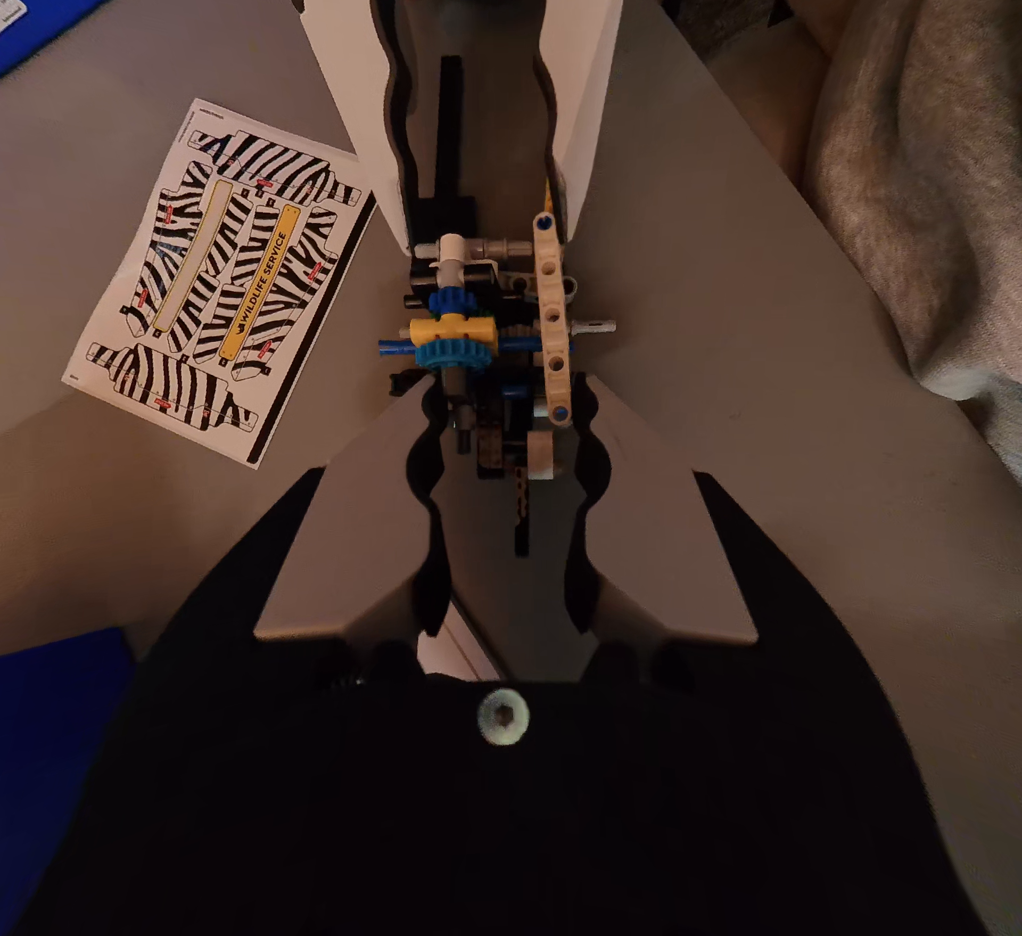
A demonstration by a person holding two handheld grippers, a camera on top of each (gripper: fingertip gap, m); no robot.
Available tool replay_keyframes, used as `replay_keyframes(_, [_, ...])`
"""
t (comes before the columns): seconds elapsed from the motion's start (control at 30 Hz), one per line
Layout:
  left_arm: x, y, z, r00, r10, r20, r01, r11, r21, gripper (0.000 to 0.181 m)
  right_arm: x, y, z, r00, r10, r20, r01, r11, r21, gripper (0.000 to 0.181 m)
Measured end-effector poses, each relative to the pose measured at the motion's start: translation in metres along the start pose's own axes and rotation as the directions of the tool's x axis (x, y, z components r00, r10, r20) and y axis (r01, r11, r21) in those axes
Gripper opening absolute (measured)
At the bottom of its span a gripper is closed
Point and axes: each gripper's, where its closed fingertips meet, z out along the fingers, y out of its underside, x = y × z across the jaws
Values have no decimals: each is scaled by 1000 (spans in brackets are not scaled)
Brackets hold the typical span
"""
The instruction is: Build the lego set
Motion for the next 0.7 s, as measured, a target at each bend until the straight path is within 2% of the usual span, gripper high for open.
replay_keyframes(0.03, [0,0,0,1000,-2,-1,2,1000,0,45,0,0,-1,1000,3,0,-3,1000,0,49])
replay_keyframes(0.7, [-7,-4,2,1000,-5,-1,5,1000,0,43,0,0,0,1000,6,-2,-6,1000,-2,47])
